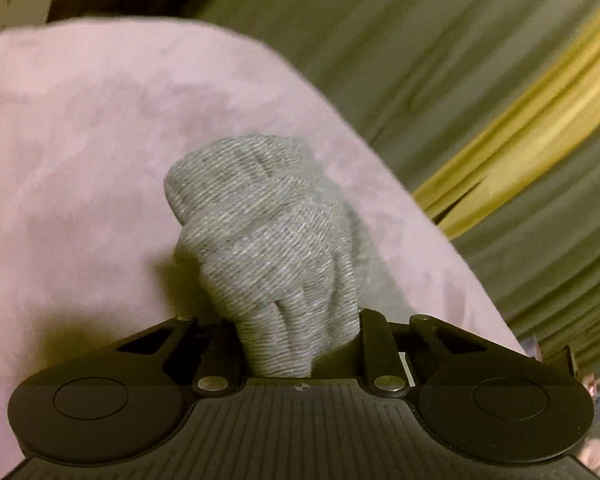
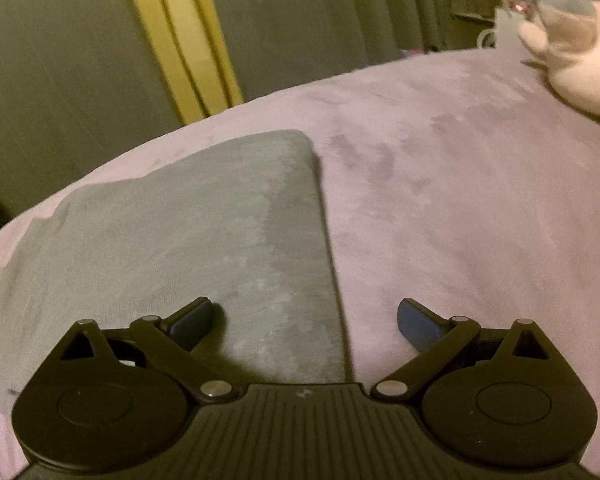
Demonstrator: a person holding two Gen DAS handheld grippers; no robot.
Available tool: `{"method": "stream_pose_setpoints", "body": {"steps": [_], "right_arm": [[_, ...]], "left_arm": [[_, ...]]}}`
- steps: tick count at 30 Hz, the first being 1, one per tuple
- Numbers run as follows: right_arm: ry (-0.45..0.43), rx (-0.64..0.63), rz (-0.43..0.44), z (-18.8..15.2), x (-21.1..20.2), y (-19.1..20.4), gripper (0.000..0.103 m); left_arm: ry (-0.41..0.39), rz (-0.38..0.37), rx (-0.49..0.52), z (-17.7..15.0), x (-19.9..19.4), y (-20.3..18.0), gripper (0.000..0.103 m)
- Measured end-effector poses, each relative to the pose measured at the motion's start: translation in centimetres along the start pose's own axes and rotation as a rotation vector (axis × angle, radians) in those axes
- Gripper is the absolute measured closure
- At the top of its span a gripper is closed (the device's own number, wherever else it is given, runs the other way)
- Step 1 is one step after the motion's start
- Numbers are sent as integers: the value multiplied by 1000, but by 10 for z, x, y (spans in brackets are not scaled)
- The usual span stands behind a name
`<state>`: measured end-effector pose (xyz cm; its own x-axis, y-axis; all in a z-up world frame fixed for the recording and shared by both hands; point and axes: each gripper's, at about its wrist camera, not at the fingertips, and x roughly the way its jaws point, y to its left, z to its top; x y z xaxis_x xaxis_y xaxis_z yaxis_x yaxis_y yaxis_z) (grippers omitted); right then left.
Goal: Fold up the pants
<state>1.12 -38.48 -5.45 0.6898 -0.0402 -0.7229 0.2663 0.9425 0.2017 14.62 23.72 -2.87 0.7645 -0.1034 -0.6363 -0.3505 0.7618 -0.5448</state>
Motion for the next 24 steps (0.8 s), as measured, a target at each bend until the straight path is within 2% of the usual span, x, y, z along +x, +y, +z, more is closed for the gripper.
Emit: {"method": "stream_pose_setpoints", "body": {"steps": [4, 7, 10, 12, 16, 19, 21, 22, 24], "right_arm": [[-9, -32, 15, 0, -4, 5, 4], [-33, -7, 29, 2, -10, 1, 4], [-48, 49, 42, 3, -14, -7, 4], [-56, 91, 49, 4, -16, -15, 4], [-77, 166, 65, 6, -22, -27, 4], [-88, 203, 85, 7, -25, -33, 4], [-91, 228, 102, 7, -27, -37, 4], [-91, 236, 111, 7, -27, -39, 4], [-91, 244, 119, 7, -29, -41, 4]], "left_arm": [[-54, -20, 65, 0, -28, -29, 83], [-119, -56, 151, -3, -52, -66, 83], [-182, -136, 279, -18, -81, -118, 84], [-203, -214, 362, -35, -98, -156, 84], [-208, -341, 558, -94, -119, -231, 82], [-147, -368, 726, -157, -111, -276, 76], [-68, -328, 839, -205, -93, -296, 70], [-13, -296, 902, -230, -81, -302, 64], [165, -201, 991, -270, -43, -307, 57]]}}
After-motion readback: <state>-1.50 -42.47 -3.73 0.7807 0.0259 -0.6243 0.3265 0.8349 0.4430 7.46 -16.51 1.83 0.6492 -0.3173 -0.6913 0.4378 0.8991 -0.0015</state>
